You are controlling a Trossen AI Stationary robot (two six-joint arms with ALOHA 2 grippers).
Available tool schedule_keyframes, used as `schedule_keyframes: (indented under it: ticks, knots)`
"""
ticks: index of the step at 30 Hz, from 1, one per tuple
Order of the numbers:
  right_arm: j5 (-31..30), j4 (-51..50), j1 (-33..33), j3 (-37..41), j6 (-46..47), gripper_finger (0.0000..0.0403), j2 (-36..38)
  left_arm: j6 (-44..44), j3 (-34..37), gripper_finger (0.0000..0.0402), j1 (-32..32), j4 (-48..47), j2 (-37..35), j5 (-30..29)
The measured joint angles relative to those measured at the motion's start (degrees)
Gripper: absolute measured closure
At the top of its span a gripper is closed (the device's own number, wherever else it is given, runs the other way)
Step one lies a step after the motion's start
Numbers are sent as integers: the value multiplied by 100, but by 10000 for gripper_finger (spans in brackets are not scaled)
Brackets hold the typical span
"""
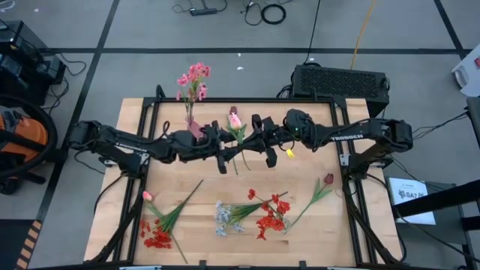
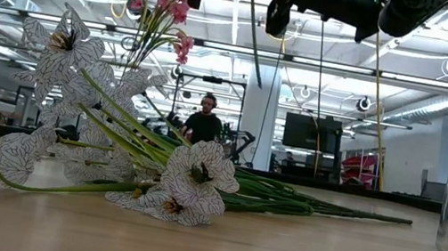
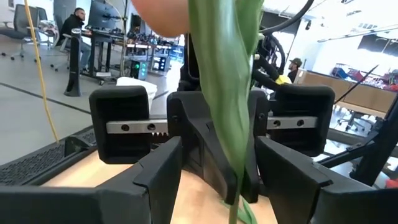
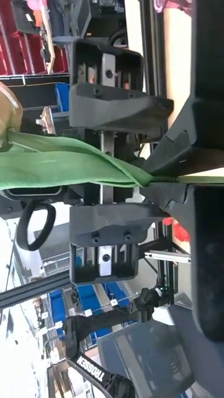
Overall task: Sort flowers into vase by color
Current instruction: Put the right pink tulip flower into the pink vase
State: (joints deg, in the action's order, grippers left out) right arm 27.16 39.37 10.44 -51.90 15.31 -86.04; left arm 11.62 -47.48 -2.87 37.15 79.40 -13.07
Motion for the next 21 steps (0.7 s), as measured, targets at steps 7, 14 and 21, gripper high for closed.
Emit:
schedule_keyframes:
  ticks: [7, 14, 21]
  knots:
    - [7, -189, -2, 0, -92, 398, 0, 0, 0, 276, 34, 212, 0, 130]
    - [-23, -244, -1, 0, -121, 397, 0, 7, 2, 385, 60, 197, 0, 209]
    - [-18, -355, 7, 0, 166, 376, 0, 3, 2, 389, 60, 157, 0, 207]
